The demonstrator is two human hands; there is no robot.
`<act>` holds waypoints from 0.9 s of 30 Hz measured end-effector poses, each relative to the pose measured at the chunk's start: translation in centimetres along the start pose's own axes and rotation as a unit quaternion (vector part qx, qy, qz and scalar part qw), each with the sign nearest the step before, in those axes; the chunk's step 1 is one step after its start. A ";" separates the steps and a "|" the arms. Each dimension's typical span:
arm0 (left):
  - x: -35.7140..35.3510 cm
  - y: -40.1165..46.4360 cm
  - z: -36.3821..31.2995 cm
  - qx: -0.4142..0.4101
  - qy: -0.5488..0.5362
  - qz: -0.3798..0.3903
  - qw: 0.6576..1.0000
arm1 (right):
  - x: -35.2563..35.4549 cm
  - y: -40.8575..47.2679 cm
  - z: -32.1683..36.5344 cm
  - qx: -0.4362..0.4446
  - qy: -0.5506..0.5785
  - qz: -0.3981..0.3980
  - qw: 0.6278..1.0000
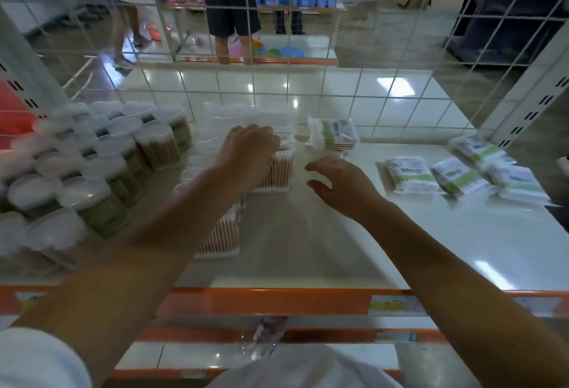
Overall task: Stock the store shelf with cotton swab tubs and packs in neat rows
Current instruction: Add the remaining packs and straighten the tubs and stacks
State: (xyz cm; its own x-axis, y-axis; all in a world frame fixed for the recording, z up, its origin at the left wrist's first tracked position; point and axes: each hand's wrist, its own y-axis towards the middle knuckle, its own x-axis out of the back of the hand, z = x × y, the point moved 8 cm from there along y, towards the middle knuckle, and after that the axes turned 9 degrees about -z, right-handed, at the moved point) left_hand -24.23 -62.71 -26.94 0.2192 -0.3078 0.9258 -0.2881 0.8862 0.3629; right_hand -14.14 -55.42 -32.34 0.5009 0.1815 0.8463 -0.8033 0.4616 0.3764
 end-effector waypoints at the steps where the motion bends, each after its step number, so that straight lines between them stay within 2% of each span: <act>1: 0.0 0.0 -0.2 -0.002 0.007 0.004 1.000 | 0.1 0.0 0.2 0.013 -0.016 -0.005 1.000; 7: 0.2 0.0 -1.9 -0.055 0.032 0.019 0.998 | 0.7 -0.6 0.5 0.073 -0.056 -0.034 0.995; 12: 1.4 0.7 -6.2 -0.103 0.009 -0.011 0.995 | 1.8 -1.2 -1.2 0.047 -0.103 -0.054 0.992; 15: 1.6 1.3 -9.2 -0.129 0.003 -0.034 0.991 | 2.5 -1.9 -3.0 0.026 -0.138 -0.038 0.989; 21: -1.9 2.7 -14.3 -0.131 0.054 0.030 0.989 | 4.9 -4.2 -7.9 -0.012 -0.193 -0.022 0.981; 27: -3.5 4.0 -20.3 -0.164 0.046 0.012 0.985 | 8.2 -7.2 -12.9 -0.023 -0.194 -0.058 0.979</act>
State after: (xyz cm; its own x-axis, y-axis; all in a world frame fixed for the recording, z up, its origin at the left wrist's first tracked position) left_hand -7.18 -51.07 -30.86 0.3035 -0.2656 0.9151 0.0200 0.9619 0.2726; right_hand -0.06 -46.09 -32.96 0.4201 -0.2143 0.8818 -0.7288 0.4994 0.4685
